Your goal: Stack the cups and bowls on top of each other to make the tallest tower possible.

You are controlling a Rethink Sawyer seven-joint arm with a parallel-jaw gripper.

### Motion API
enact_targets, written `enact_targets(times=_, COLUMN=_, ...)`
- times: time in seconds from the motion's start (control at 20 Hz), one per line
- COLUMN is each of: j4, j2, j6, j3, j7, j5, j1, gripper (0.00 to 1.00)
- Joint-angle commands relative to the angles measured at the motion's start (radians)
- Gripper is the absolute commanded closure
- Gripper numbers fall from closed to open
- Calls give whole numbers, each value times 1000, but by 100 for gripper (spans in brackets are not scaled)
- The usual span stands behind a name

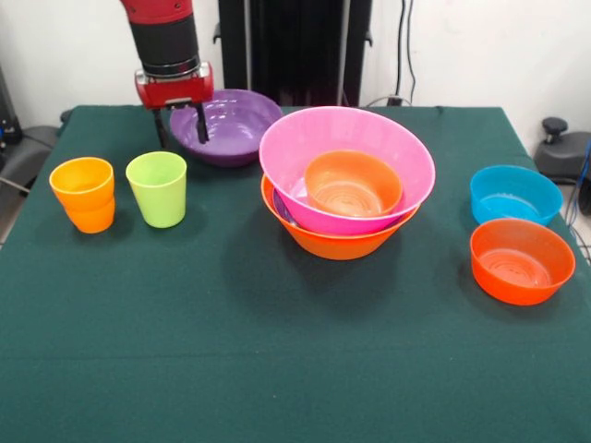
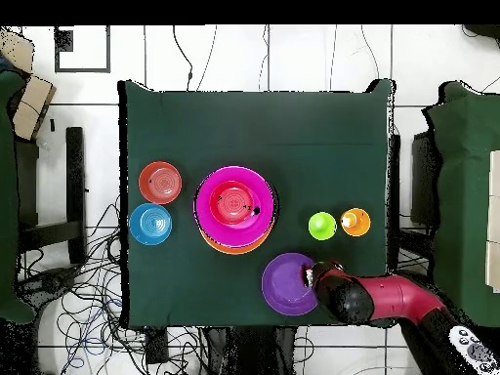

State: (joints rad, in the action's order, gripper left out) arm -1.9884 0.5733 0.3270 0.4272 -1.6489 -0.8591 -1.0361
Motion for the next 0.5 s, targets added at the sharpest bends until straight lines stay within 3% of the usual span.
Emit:
enact_targets(times=0.05, j4=11, j2=-17, j6=91, j3=-20, j7=-51, j5=59, j1=28, gripper=0)
enact_targets(times=0.3, j4=-100, j2=158, j6=228, j3=80, j7=35, j5=224, j1=-32, gripper=0)
enact_targets(times=0.5, j4=-109, j2=176, j6=259, j3=109, j7=51, j5=280, j1=-40, gripper=0)
